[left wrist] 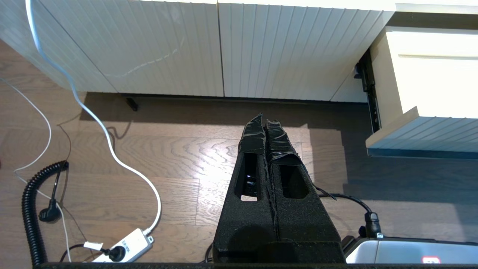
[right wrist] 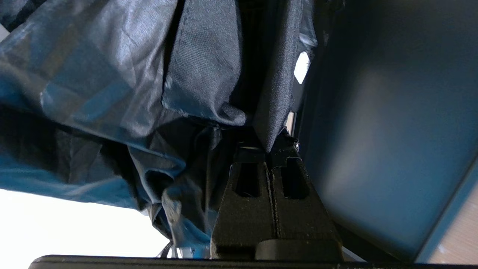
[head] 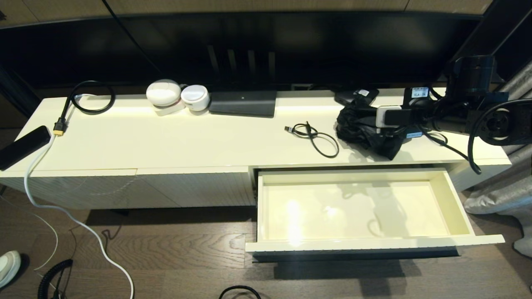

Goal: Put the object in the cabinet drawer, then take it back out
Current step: Take the umbrella out of the drawer and put it on the table

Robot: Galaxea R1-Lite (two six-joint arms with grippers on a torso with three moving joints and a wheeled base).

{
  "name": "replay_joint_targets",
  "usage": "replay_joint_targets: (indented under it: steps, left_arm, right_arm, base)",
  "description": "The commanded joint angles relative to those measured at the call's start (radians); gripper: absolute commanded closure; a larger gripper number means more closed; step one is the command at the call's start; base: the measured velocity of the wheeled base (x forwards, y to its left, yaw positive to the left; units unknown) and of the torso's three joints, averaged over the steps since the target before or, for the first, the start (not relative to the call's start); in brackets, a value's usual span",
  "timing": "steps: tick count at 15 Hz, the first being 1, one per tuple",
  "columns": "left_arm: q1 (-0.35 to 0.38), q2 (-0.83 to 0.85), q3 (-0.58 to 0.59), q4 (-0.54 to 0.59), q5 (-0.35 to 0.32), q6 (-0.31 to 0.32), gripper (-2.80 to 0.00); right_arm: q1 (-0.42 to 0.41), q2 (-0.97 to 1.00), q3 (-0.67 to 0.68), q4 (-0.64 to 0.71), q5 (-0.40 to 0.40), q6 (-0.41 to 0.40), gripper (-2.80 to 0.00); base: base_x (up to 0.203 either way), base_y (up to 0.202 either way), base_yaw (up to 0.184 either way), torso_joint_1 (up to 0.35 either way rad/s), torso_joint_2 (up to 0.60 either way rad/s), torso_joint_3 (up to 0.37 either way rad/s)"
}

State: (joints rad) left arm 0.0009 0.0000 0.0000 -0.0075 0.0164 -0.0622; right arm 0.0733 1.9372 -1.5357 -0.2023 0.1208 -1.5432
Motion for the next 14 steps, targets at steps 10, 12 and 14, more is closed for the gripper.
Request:
replay_joint_targets:
  steps: [10, 12, 14]
  left_arm:
    - [0.000, 0.000, 0.000, 0.000, 0.000, -0.001, 0.00]
    - [-0.001, 0.000, 0.000, 0.000, 0.000, -0.001, 0.00]
    - [-0.001, 0.000, 0.001, 0.000, 0.000, -0.001, 0.00]
  right_arm:
    - [-0.009, -0.199, 0.124, 0.158, -0.004, 0.000, -2.80]
    - [-0.009, -0.269, 0.167, 0.176, -0.001, 0.008, -2.80]
    - [-0.003, -0.361, 0.228, 0.266, 0.001, 0.043, -2.80]
  base:
    - [0.000, 0.000, 0.000, 0.000, 0.00, 0.000]
    - [0.000, 0.000, 0.000, 0.000, 0.00, 0.000]
    - [0.000, 0.000, 0.000, 0.000, 0.00, 0.000]
